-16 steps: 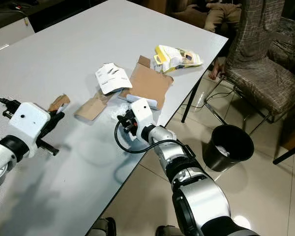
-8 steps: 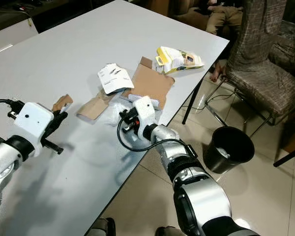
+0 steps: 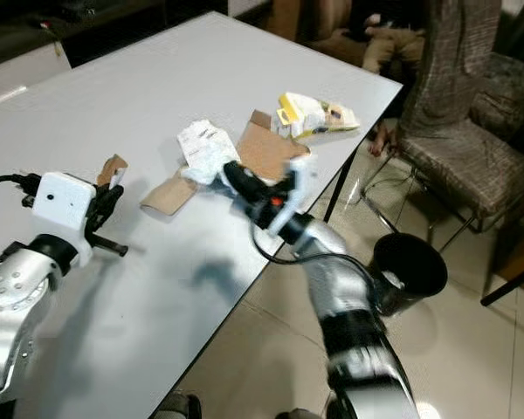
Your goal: Picking trash to rubbish bin
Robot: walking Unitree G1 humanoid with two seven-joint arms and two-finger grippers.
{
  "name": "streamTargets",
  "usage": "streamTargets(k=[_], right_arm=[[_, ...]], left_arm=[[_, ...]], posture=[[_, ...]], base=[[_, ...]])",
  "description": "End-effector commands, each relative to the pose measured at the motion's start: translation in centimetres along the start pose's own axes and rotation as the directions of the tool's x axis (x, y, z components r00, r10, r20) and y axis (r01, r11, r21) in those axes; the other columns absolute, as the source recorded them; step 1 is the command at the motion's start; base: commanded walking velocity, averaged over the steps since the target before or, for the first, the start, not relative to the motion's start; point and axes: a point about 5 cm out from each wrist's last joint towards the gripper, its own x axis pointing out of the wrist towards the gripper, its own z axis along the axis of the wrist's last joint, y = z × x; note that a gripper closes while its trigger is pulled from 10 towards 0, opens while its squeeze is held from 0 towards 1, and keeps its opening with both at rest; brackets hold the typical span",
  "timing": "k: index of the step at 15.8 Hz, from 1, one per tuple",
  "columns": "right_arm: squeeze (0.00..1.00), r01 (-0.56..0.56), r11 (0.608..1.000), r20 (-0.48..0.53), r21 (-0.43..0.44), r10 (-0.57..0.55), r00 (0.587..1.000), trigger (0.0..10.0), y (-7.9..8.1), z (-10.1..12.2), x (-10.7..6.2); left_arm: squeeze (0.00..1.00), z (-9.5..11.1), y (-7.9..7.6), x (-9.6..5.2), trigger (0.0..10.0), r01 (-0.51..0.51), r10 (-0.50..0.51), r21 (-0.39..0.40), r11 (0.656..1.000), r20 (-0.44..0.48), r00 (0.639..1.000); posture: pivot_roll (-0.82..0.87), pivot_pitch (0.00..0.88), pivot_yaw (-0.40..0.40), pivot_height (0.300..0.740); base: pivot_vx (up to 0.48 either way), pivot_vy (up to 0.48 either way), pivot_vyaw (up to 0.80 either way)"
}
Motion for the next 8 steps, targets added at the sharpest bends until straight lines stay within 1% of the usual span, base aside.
streamTargets(k=[1, 2, 3, 4, 5, 6, 7, 8], right_arm=[[0.0, -0.036, 0.999, 0.029, 0.012, 0.035, 0.999, 0.0, 0.7, 1.0, -0.6], [0.0, -0.036, 0.999, 0.037, 0.011, 0.035, 0.999, 0.0, 1.6, 1.6, -1.9], [0.0, 0.007, 1.0, 0.043, -0.016, -0.007, 0.999, 0.0, 2.3, 2.3, -2.8], [0.0, 0.057, 0.996, 0.051, -0.073, -0.054, 0.997, 0.0, 2.5, 2.8, -3.3], [0.0, 0.139, 0.973, 0.064, -0.185, -0.129, 0.99, 9.8, 3.1, 3.4, -4.3], [0.0, 0.167, 0.959, 0.07, -0.229, -0.155, 0.986, 10.0, 3.2, 3.6, -4.6], [0.0, 0.263, 0.902, 0.11, -0.343, -0.239, 0.965, 10.0, 3.3, 4.3, -5.3], [0.0, 0.353, 0.855, 0.14, -0.38, -0.324, 0.936, 10.0, 3.2, 4.5, -6.0]], left_arm=[[0.0, 0.2, -0.4, 0.3, 0.0, -0.007, 0.007, -0.037, 0.999, 0.021, 1.0], [0.0, 0.3, -1.4, 0.6, 0.0, 0.004, 0.005, -0.175, 0.985, 0.049, 0.999], [0.0, 0.2, -2.0, 0.7, 0.0, 0.008, 0.01, -0.273, 0.962, 0.067, 0.998], [0.0, 0.1, -2.4, 0.7, 0.0, 0.014, 0.009, -0.29, 0.957, 0.079, 0.997], [0.0, -0.2, -3.0, 0.6, 6.8, 0.016, 0.008, -0.323, 0.946, 0.072, 0.997], [0.0, -0.4, -3.1, 0.6, 10.0, 0.013, 0.009, -0.323, 0.946, 0.065, 0.998], [0.0, -0.6, -3.3, 0.7, 10.0, 0.009, 0.009, -0.311, 0.95, 0.057, 0.998], [0.0, -0.7, -3.6, 0.8, 10.0, 0.011, 0.004, -0.297, 0.955, 0.051, 0.999]], posture=[[0.02, 0.005, -0.035, 0.74], [0.0, 0.0, -0.019, 0.74], [-0.01, 0.0, -0.009, 0.74], [-0.02, 0.0, -0.002, 0.74], [-0.02, 0.0, 0.003, 0.74], [-0.03, 0.0, 0.008, 0.74], [-0.03, 0.0, 0.013, 0.74], [-0.04, 0.0, 0.017, 0.74]], base=[[0.0, 0.0, 0.0], [0.0, 0.0, 0.0], [0.0, 0.0, 0.0], [0.0, 0.0, 0.0], [0.0, 0.0, 0.0], [0.0, 0.0, 0.0], [0.0, 0.0, 0.0], [0.0, 0.0, 0.0]])
